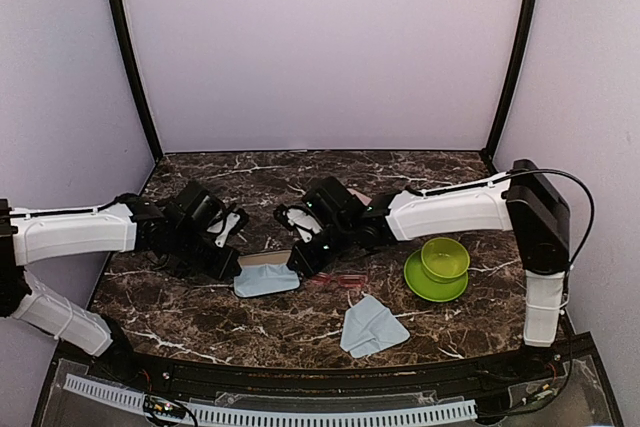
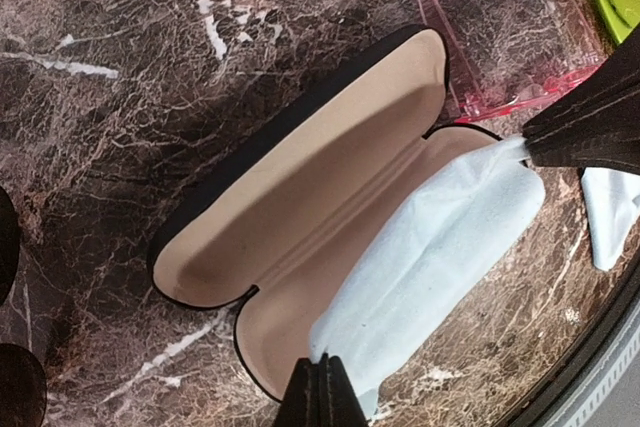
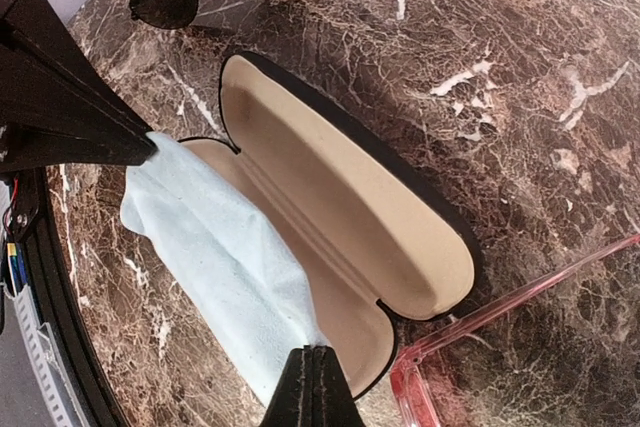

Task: Organize the sunglasses
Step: Place the glasses cleaning cloth in the sunglasses case.

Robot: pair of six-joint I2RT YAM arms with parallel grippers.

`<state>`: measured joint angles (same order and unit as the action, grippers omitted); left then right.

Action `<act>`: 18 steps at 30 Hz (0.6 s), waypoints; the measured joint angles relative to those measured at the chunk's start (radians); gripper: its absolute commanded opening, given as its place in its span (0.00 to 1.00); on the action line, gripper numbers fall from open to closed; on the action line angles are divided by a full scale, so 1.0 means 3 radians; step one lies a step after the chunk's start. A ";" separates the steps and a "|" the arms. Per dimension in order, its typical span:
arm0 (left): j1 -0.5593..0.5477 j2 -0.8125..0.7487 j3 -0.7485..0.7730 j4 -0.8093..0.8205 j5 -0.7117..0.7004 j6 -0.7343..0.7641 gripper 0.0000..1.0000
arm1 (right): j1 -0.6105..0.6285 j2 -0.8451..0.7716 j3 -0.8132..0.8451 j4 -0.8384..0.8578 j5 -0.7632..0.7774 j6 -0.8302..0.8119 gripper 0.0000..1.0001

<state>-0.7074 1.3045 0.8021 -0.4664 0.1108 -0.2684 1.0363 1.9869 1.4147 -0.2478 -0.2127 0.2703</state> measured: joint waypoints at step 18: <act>0.0084 0.0320 0.0160 -0.0042 -0.0076 0.0132 0.00 | -0.0052 0.0254 0.0262 -0.0137 -0.0089 -0.0001 0.00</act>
<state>-0.6823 1.4006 0.8501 -0.4789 0.0879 -0.2287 1.0206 2.0632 1.4933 -0.2890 -0.2394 0.2699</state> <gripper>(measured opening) 0.014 0.005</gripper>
